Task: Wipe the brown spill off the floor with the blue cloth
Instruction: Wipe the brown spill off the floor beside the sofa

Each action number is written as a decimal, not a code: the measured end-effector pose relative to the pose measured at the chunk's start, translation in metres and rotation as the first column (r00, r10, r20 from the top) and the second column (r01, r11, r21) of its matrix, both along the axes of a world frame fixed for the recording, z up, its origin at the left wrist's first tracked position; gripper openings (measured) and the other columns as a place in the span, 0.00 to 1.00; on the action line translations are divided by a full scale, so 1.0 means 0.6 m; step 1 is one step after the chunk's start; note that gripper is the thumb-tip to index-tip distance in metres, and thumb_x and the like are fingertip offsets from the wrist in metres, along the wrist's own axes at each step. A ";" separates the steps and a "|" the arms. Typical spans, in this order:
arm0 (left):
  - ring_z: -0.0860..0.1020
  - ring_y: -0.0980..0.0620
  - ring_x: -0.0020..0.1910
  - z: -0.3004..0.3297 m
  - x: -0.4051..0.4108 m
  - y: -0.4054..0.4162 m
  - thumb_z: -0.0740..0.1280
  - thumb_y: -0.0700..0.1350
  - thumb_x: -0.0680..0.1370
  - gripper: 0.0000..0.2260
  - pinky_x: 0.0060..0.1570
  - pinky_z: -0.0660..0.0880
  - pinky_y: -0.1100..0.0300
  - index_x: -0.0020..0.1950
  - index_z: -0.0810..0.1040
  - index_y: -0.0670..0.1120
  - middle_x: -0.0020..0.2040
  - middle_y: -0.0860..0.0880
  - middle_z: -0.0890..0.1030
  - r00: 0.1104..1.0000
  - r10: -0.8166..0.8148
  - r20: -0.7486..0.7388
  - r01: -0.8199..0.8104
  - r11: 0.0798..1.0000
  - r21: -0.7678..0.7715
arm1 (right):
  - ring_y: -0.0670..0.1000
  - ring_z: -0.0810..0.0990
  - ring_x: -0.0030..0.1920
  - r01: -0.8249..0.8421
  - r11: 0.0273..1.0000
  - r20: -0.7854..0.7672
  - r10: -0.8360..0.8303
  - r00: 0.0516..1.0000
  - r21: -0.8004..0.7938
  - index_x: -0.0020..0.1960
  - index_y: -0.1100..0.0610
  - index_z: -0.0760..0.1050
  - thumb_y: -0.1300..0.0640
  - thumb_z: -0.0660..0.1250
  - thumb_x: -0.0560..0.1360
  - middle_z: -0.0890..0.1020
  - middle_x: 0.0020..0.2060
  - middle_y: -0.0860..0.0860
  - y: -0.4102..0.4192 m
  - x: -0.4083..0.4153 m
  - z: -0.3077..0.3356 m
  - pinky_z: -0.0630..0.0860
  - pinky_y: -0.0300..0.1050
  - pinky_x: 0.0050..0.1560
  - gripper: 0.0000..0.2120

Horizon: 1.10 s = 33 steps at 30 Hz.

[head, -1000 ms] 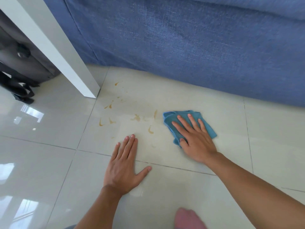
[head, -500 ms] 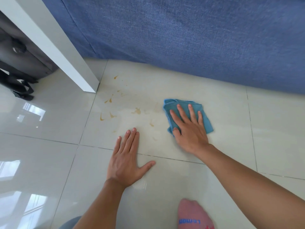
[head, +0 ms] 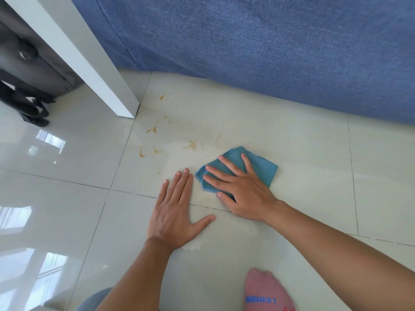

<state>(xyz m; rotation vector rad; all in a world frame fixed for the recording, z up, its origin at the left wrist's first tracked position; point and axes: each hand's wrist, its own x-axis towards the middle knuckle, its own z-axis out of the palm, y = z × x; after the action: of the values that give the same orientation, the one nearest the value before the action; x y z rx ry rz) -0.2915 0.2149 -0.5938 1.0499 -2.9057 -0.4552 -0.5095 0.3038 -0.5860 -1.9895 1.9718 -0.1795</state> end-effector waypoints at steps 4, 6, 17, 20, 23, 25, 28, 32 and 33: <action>0.52 0.50 0.82 0.001 0.000 0.000 0.62 0.75 0.72 0.50 0.79 0.54 0.46 0.82 0.57 0.42 0.83 0.46 0.55 1.000 0.006 -0.013 -0.006 1.000 -0.010 | 0.44 0.47 0.82 -0.115 0.993 0.065 0.115 0.991 0.001 0.77 0.41 0.67 0.48 0.55 0.82 0.62 0.78 0.36 0.035 -0.045 0.001 0.39 0.62 0.79 0.23; 0.52 0.50 0.82 0.003 0.000 0.001 0.62 0.75 0.72 0.50 0.79 0.54 0.45 0.82 0.57 0.42 0.83 0.46 0.56 1.000 0.012 -0.016 -0.012 1.000 -0.006 | 0.44 0.45 0.82 -0.027 0.999 0.050 0.025 0.998 0.025 0.78 0.41 0.63 0.47 0.51 0.83 0.59 0.79 0.36 0.034 -0.070 0.003 0.41 0.63 0.79 0.24; 0.50 0.51 0.82 0.005 -0.001 0.002 0.60 0.76 0.72 0.50 0.80 0.52 0.46 0.82 0.56 0.42 0.83 0.47 0.55 1.000 0.013 0.010 -0.013 1.000 -0.008 | 0.45 0.44 0.82 -0.076 0.995 -0.007 0.077 0.997 0.068 0.79 0.39 0.60 0.46 0.49 0.84 0.55 0.79 0.35 0.050 -0.096 0.003 0.41 0.60 0.80 0.23; 0.49 0.51 0.82 0.004 -0.002 0.002 0.60 0.76 0.72 0.50 0.80 0.51 0.47 0.82 0.56 0.42 0.83 0.47 0.54 1.000 0.014 0.022 -0.013 1.000 -0.014 | 0.48 0.45 0.82 0.094 0.992 -0.080 -0.087 0.993 0.083 0.80 0.41 0.57 0.45 0.47 0.83 0.55 0.81 0.38 0.028 -0.092 0.010 0.44 0.64 0.79 0.25; 0.49 0.51 0.82 0.004 -0.002 0.002 0.60 0.76 0.72 0.50 0.80 0.51 0.46 0.82 0.55 0.42 0.83 0.47 0.54 1.000 0.010 0.026 -0.010 1.000 -0.006 | 0.51 0.43 0.82 0.102 0.992 -0.104 -0.094 0.990 0.072 0.81 0.43 0.55 0.44 0.48 0.83 0.54 0.81 0.40 0.025 -0.033 0.011 0.42 0.67 0.78 0.26; 0.49 0.51 0.82 0.004 -0.001 0.002 0.60 0.76 0.73 0.50 0.80 0.51 0.46 0.82 0.55 0.42 0.83 0.47 0.54 1.000 0.010 0.023 -0.010 1.000 -0.004 | 0.50 0.42 0.82 -0.050 0.996 -0.084 0.056 0.995 0.070 0.81 0.41 0.55 0.45 0.49 0.84 0.53 0.81 0.38 0.048 -0.015 0.003 0.38 0.64 0.79 0.25; 0.50 0.51 0.82 0.005 -0.001 0.003 0.60 0.76 0.73 0.50 0.80 0.52 0.47 0.82 0.56 0.42 0.83 0.47 0.55 1.000 0.010 0.012 -0.010 1.000 -0.004 | 0.46 0.41 0.82 -0.141 0.987 -0.014 0.143 0.990 0.073 0.80 0.39 0.57 0.44 0.49 0.85 0.53 0.80 0.36 0.061 -0.026 0.004 0.36 0.61 0.79 0.23; 0.51 0.50 0.82 0.004 0.000 0.003 0.60 0.76 0.72 0.52 0.80 0.51 0.47 0.82 0.54 0.41 0.83 0.45 0.53 1.000 0.023 0.005 -0.023 1.000 0.003 | 0.46 0.42 0.82 -0.129 0.990 0.031 0.127 0.991 0.060 0.78 0.40 0.62 0.44 0.50 0.85 0.57 0.80 0.36 0.058 -0.020 0.008 0.37 0.62 0.79 0.22; 0.51 0.49 0.82 0.004 0.000 0.003 0.60 0.77 0.72 0.52 0.80 0.51 0.48 0.82 0.53 0.41 0.83 0.45 0.52 1.000 0.029 0.005 -0.029 1.000 0.003 | 0.46 0.42 0.82 -0.136 0.988 0.039 0.134 0.990 0.066 0.78 0.39 0.63 0.45 0.50 0.85 0.58 0.79 0.37 0.056 -0.018 0.010 0.36 0.62 0.79 0.22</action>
<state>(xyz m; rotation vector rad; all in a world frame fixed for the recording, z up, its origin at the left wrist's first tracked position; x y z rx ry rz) -0.2916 0.2166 -0.5914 1.0935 -2.8913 -0.4562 -0.5204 0.3373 -0.5798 -2.0530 1.7899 -0.1110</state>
